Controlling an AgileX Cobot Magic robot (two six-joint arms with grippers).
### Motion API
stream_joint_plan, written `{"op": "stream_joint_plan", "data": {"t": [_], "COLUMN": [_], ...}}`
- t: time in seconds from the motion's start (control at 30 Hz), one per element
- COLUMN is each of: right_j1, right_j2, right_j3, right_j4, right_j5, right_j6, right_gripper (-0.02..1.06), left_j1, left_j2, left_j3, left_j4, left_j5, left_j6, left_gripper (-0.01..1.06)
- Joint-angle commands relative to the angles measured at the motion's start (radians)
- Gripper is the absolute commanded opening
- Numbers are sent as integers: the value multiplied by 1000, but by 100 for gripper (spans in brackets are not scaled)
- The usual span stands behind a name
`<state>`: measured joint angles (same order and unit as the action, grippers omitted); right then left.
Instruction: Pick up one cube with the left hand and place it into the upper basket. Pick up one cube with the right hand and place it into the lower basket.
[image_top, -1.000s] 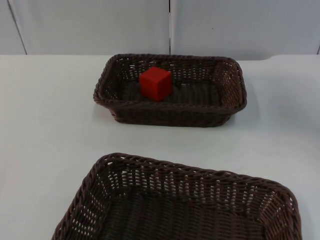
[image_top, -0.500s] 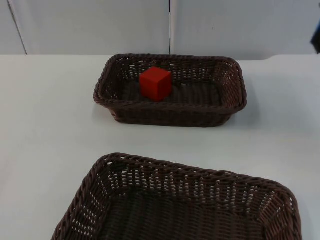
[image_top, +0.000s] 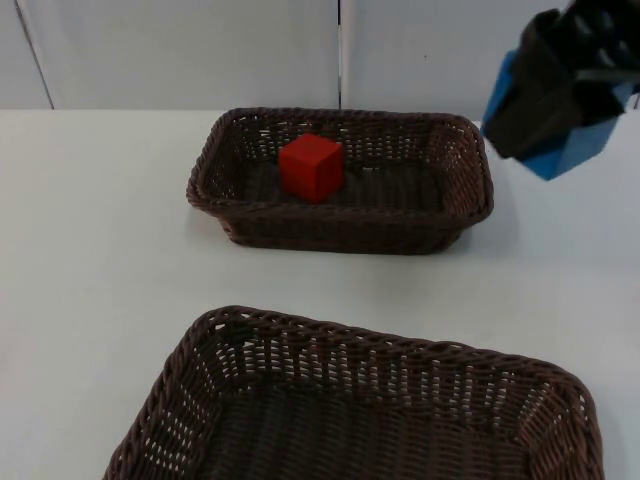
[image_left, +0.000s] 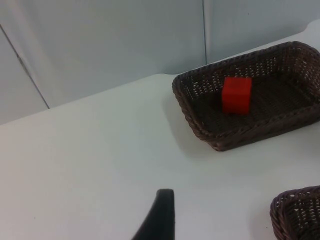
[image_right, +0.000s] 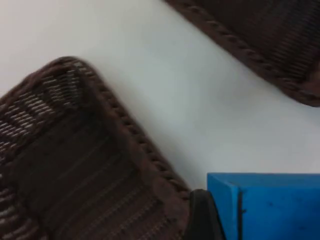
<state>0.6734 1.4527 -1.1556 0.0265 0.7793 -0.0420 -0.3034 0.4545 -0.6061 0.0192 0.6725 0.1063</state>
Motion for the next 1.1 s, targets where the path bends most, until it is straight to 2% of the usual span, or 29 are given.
{"op": "stream_joint_plan", "data": {"t": [0.0,0.23,0.57,0.87,1.07], "right_j1": [38,141,234,258,258], "right_j2": [-14,-14,-11,10,67], "right_j3": [-1,-1,-1,0,2], "right_j4": [3,3,3,14,91], "right_j5": [-13,-13,-17,-17,-17], "right_j6": [-4,-4,-26,-44,-117], "right_gripper": [0,0,0,0,0], "left_j1": [2,2,2,2,2], "left_j2": [-6,-6,-6,-6,-6], "left_j3": [4,4,4,4,4], "left_j4": [-14,-14,-14,-19,-19], "left_j5": [-4,-4,-4,-8,-8], "left_j6": [-8,-8,-8,-8,-8], "left_gripper": [83,83,83,83,83]}}
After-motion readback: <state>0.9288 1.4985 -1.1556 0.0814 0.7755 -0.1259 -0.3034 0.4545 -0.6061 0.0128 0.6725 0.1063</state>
